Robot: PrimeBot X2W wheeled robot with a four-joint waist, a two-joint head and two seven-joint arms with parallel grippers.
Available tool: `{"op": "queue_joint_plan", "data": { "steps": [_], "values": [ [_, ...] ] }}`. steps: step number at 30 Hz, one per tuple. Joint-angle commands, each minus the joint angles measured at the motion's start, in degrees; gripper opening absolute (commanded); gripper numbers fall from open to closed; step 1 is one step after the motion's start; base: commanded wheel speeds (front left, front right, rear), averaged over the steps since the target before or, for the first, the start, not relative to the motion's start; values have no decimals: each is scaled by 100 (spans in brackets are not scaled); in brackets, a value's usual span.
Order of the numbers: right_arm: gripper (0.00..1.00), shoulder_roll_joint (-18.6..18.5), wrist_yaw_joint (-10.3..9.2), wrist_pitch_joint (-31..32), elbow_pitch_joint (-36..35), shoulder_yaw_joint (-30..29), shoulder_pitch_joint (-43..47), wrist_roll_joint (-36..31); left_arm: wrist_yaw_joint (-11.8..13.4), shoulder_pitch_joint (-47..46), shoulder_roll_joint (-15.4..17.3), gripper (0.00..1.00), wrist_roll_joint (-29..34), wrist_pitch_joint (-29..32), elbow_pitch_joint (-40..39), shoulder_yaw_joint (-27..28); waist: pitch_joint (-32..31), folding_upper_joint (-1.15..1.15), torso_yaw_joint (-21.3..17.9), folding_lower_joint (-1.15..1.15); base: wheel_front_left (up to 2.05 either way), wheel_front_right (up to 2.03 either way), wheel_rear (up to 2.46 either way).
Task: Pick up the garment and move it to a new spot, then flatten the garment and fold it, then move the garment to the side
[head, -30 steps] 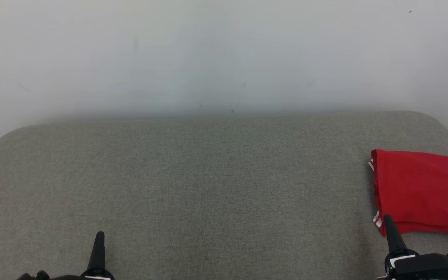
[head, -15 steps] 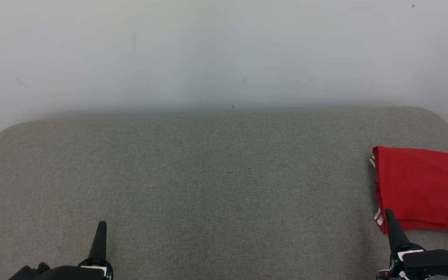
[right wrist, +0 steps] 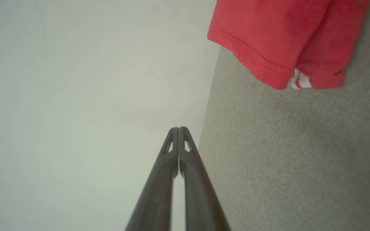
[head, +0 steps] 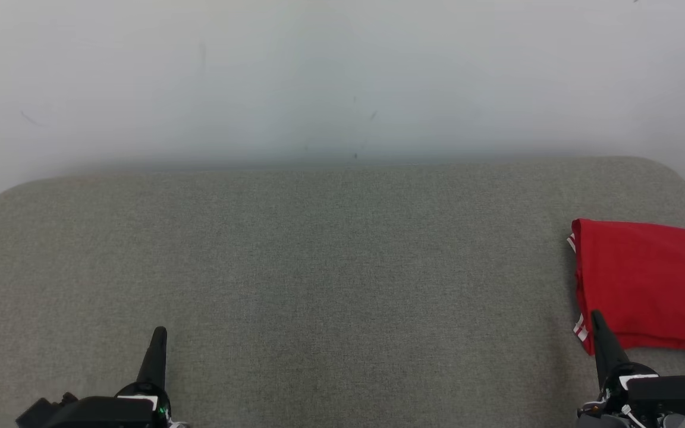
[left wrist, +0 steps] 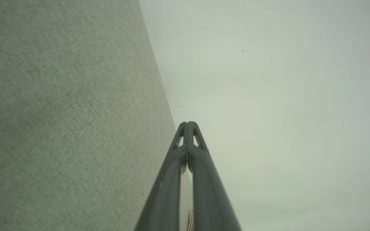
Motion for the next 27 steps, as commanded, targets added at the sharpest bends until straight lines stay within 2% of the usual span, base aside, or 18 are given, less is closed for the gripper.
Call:
{"op": "queue_joint_plan", "data": {
  "steps": [1,22,27],
  "values": [
    [0,-14,7,46,-28,-29,-77,166,-12,-149,26,0,-168,45,-3,-15,16,0,0,0,0,0,0],
    [0,-14,8,229,-19,-109,-212,1058,-14,-361,28,0,-985,234,26,-39,153,0,-3,0,0,0,0],
    [0,-14,8,232,-18,-109,-203,1041,-13,-330,28,0,-970,231,24,-38,156,0,-4,0,0,0,0]
  ]
}}
